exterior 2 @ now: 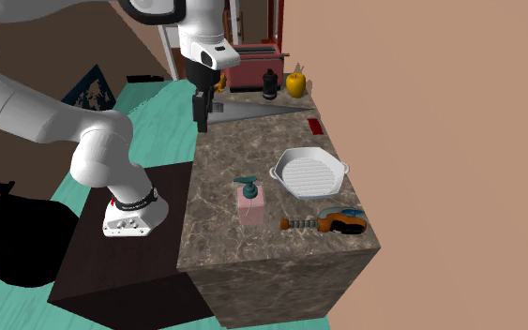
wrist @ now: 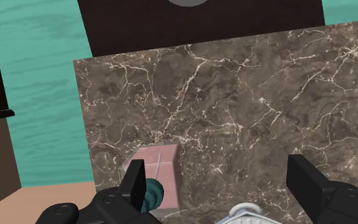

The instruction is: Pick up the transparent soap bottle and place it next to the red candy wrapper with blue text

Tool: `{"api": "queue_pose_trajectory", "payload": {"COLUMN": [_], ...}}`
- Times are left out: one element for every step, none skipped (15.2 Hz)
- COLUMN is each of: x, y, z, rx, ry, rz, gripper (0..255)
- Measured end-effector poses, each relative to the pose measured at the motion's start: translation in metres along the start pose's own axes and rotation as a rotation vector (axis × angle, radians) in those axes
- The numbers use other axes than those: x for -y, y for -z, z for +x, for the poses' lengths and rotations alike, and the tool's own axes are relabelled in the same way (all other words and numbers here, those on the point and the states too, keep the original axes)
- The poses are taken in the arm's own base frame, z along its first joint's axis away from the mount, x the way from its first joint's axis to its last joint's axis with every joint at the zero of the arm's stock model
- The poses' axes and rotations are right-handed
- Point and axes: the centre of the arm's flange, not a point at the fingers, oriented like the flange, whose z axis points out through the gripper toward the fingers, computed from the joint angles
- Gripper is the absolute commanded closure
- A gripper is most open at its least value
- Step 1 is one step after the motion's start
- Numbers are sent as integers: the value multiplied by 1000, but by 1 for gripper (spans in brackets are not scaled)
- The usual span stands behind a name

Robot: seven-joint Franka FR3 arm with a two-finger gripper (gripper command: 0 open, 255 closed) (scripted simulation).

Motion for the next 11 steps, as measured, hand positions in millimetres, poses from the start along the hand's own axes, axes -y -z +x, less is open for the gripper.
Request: {"api": "queue_pose_trajectory", "payload": {"x": [0, -2, -9, -16, -22, -27, -35, -41, -46, -54, -60], "y": [0, -5, -11, -18, -26, -35, -44, -51, -60, -68, -75], "z": [0, 3, 8, 15, 23, 29, 37, 43, 48, 55, 65], "rx": [0, -3, -9, -15, -22, -30, -38, -46, -54, -62, -70], "ry": [0, 2, 4, 8, 11, 15, 19, 23, 27, 31, 35], "rz": [0, 1, 4, 7, 10, 13, 16, 20, 23, 26, 29], "gripper": [0, 0, 0, 0, 0, 0, 0, 0, 0, 0, 0]}}
